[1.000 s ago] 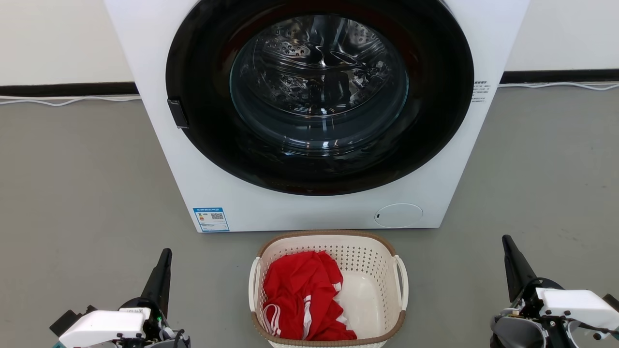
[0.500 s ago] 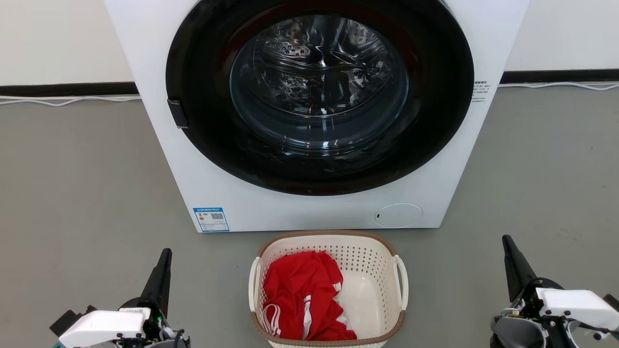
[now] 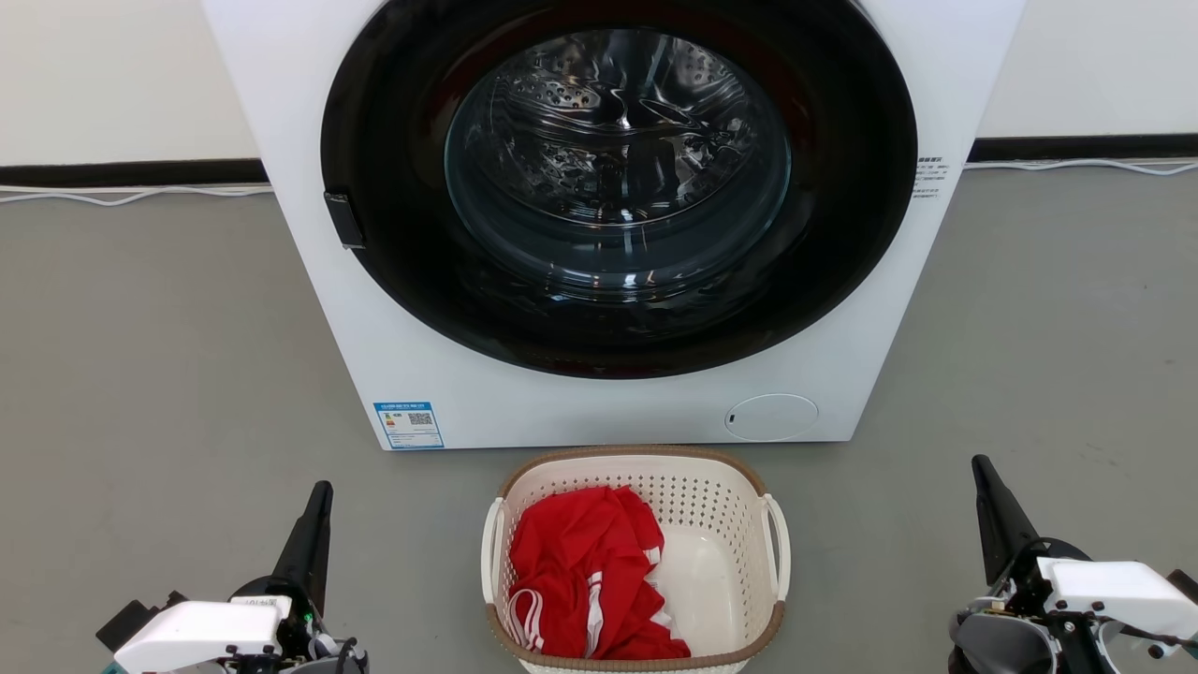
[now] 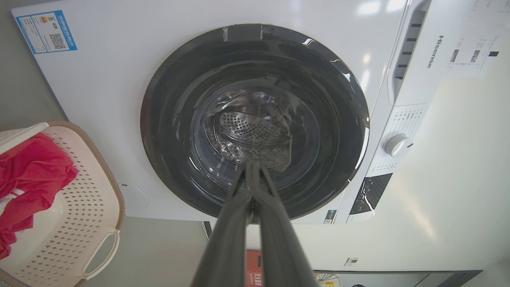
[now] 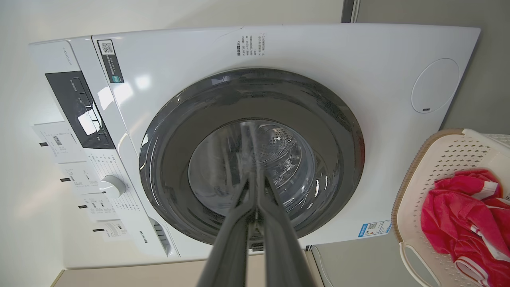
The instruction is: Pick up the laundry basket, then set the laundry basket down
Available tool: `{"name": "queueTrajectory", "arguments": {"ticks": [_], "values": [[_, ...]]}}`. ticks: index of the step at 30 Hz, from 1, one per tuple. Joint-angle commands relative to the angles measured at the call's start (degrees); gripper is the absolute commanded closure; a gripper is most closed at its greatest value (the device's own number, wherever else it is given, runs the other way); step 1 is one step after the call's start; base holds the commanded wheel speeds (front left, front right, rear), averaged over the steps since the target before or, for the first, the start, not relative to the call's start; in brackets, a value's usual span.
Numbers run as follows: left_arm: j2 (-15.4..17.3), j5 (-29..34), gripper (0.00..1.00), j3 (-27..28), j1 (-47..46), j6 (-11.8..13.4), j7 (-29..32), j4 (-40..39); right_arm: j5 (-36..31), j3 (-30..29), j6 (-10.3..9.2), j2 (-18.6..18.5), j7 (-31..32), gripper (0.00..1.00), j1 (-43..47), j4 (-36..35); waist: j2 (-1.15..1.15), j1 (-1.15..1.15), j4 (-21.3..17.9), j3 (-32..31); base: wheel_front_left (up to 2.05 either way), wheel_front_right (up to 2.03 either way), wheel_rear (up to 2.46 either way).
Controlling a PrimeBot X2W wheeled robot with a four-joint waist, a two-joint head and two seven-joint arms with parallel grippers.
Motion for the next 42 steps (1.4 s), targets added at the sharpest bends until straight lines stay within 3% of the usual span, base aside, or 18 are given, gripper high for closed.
{"name": "queueTrajectory", "arguments": {"ticks": [1,42], "values": [[0.59,-0.27,1.0,1.77,-3.22,-0.42,0.11,-1.63,0.36,1.07,0.42,-0.22,0.44,1.0,-1.6,-1.79,0.0,0.0,0.0,0.0,0.0,0.0,0.0],[0.59,-0.27,1.0,1.77,-3.22,-0.42,0.11,-1.64,0.36,1.07,0.42,-0.22,0.43,1.0,-1.6,-1.79,0.0,0.0,0.0,0.0,0.0,0.0,0.0]]}}
